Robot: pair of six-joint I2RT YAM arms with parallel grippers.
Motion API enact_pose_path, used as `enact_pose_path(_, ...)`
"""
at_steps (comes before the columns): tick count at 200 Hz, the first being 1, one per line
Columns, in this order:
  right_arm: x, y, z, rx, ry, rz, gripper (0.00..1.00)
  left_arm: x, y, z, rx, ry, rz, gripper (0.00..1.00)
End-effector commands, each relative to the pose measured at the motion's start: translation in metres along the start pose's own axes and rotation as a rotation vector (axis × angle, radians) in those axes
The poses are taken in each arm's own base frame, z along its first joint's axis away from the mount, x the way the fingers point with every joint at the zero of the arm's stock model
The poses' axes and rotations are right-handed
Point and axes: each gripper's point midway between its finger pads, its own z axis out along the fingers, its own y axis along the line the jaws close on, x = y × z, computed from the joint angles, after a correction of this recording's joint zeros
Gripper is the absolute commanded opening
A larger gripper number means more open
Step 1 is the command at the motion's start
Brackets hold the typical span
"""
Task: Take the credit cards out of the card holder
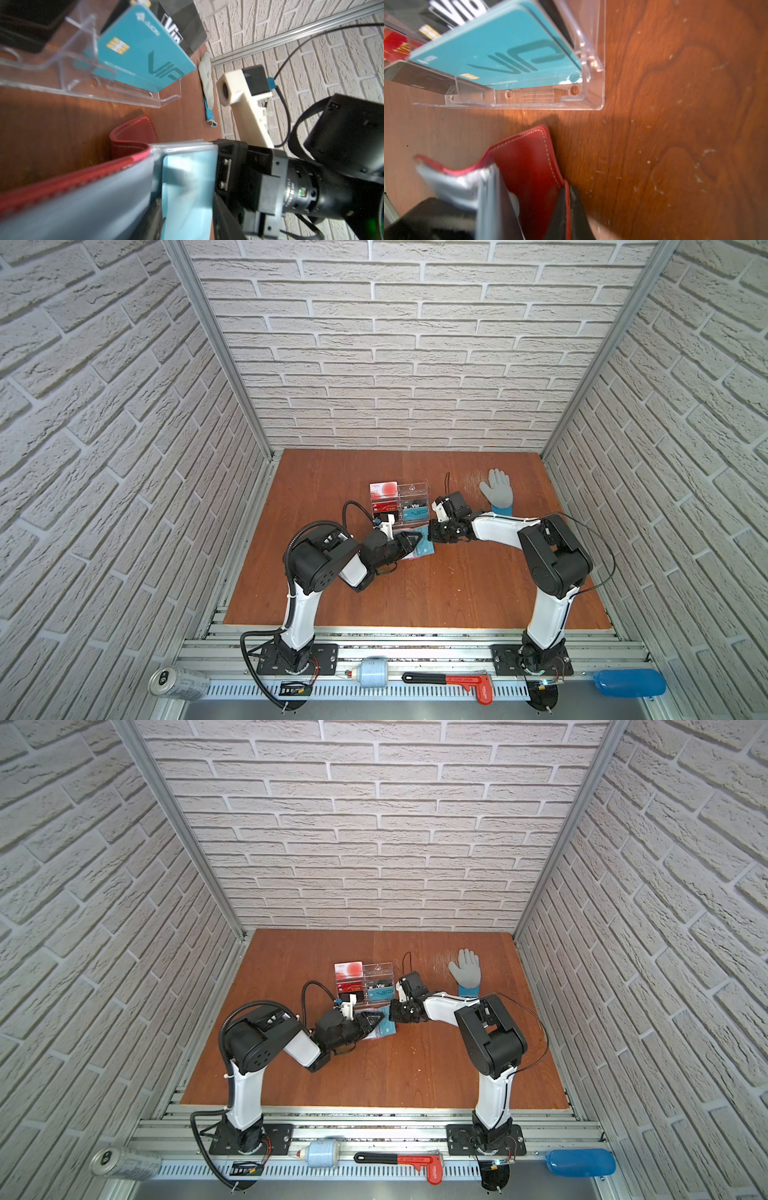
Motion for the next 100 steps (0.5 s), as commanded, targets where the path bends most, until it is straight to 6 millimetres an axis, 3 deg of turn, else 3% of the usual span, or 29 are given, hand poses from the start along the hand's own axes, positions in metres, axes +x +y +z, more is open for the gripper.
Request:
enact_pose_path(1,0.064,-0.035,0.028,0.126,0.21,0.05,0.06,0.026,-0.066,-0.005,0.224,0.106,0.082,0.4)
enact_pose_path(70,0.061,-0.036,0.024,0.115,0.205,0.057,0.06,0.027,-0.058,-0.01,0.197,0.093,0.085,0.4)
enact_pose_path(96,0.062,-0.035,0.024,0.103,0.203,0.055,0.16,0.026,-0.054,-0.011,0.185,0.087,0.086,0.4)
enact_pose_path(100,0.055,-0.029,0.017,0.088,0.178,0.047,0.18,0.027,-0.053,-0.011,0.183,0.087,0.086,0.4)
